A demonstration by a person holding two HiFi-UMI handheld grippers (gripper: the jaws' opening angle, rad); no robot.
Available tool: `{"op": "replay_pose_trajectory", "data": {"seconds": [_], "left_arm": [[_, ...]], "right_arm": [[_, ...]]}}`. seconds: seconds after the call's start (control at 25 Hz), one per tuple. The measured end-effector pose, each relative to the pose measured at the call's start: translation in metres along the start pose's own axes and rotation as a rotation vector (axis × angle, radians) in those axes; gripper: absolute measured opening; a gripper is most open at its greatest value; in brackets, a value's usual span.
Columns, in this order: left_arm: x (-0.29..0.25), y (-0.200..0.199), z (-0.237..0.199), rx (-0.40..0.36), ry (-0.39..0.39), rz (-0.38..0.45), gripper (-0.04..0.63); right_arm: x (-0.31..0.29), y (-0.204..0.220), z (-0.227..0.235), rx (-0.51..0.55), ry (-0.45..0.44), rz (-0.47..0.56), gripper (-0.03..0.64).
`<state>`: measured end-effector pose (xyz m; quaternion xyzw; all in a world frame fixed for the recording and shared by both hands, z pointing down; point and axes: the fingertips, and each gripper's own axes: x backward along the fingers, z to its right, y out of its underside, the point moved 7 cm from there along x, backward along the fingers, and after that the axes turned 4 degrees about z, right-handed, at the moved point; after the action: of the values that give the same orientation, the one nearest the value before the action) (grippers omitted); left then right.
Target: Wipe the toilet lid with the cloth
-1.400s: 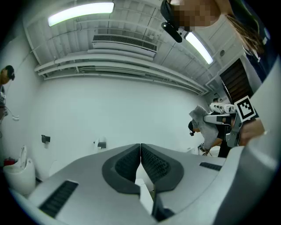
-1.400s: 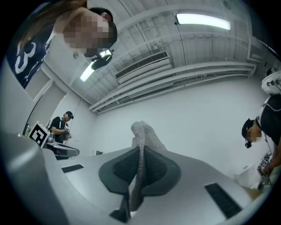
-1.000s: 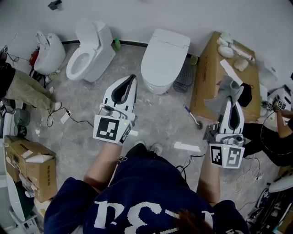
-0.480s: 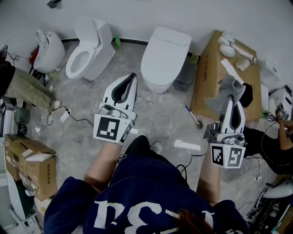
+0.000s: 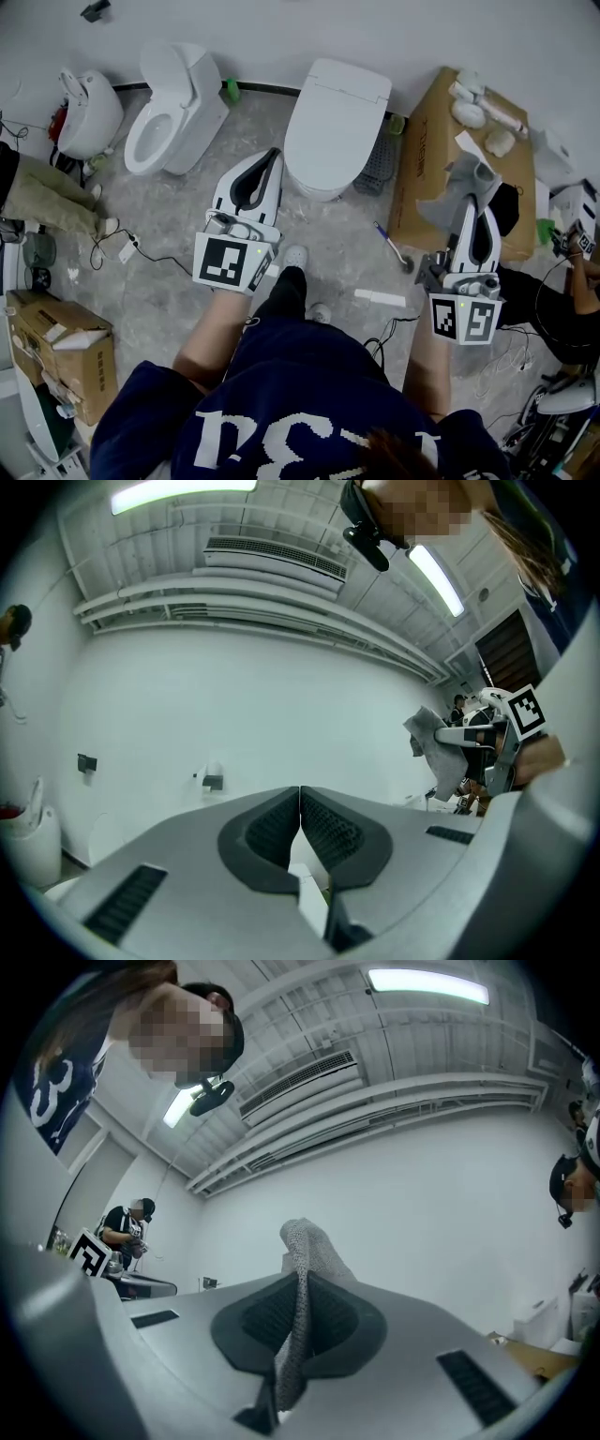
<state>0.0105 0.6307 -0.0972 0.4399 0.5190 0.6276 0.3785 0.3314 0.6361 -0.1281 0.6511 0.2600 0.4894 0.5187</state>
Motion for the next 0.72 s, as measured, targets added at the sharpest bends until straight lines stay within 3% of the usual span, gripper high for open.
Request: {"op": "replay_pose_trajectory", "data": {"seconds": [0.4,0.64,0.72], "left_arm": [[-0.134,0.015,-0.123,0.004,0.065,0.023,0.021],[-0.198,0.026,-0.162,0.038,0.07,0.054,0.021],[-0.214,0.038,-0.17,0.03,0.079,0.02,0.021]], "right_arm": [[-0.163,0.045,-0.007,0.015,0.038,0.017,0.025],[-0.219,0.072,0.002,0.019,0.061,0.001,0.025],[-0.233,0.082,0.009,0.022,0.065,-0.015,0.025]]}}
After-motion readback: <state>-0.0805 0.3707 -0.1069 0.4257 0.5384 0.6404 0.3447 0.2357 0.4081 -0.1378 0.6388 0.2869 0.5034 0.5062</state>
